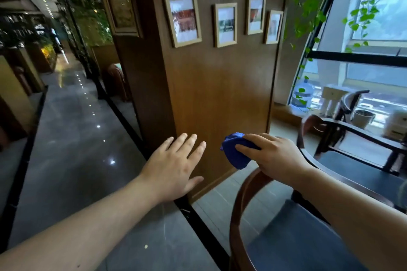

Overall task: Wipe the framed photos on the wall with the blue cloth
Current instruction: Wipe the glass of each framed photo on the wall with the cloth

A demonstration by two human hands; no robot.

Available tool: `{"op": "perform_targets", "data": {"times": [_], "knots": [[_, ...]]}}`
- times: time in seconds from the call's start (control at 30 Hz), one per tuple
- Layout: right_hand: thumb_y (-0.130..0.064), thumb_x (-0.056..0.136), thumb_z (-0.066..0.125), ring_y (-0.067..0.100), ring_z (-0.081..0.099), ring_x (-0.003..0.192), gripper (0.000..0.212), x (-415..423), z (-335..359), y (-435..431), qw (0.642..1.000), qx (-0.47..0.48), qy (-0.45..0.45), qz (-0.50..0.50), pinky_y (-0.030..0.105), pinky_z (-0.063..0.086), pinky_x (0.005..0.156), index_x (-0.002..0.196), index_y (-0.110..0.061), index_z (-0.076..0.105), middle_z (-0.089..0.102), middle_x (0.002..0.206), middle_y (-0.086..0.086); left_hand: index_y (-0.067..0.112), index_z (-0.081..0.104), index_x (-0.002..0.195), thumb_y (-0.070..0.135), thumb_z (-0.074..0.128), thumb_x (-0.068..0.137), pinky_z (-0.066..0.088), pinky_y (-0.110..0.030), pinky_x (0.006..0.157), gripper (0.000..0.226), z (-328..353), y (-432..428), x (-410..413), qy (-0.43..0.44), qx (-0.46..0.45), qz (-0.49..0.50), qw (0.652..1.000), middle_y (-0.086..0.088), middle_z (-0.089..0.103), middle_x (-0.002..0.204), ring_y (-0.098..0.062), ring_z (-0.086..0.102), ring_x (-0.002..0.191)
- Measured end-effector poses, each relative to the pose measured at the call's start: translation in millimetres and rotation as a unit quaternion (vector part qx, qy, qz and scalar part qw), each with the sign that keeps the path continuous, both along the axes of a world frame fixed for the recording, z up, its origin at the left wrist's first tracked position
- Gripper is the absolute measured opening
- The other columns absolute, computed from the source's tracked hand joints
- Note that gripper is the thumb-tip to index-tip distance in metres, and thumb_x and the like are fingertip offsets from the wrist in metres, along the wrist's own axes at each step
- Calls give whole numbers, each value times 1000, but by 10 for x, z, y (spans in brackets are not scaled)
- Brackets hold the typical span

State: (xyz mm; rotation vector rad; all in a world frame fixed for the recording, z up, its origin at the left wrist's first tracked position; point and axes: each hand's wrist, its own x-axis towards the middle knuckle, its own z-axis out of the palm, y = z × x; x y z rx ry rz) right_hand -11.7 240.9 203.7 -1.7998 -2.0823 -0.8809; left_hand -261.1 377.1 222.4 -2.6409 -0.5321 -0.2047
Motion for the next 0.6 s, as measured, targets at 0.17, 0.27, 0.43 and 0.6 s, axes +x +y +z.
{"op": "perform_targets", "data": {"times": [0.17,0.27,0.43,0.6], "knots": [[-1,58,84,33,68,85,64,75,171,613,999,5,-38,11,37,55,49,117,-18,67,68,112,12,19,8,153,66,32,91,25,-49,117,81,131,549,112,-13,1,3,1000,-14,19,161,-31,19,147],[-4,56,87,33,68,86,67,201,219,1054,998,8,-55,7,37,56,51,118,-19,66,68,113,13,20,2,153,66,30,92,21,-49,119,81,176,937,274,-4,6,-1,1000,-13,13,163,-31,12,149],[-7,57,88,30,68,88,69,555,345,1833,998,23,-57,-12,38,57,54,120,-21,64,67,115,11,19,5,153,66,31,92,21,-49,118,81,380,1703,638,-3,27,4,1000,-13,15,162,-31,14,148],[-9,55,90,28,68,88,74,943,594,2550,997,35,-67,-28,37,57,53,122,-22,63,67,116,10,18,22,151,67,31,88,35,-51,112,80,737,2421,960,-33,45,8,998,-14,34,156,-33,31,143]]}}
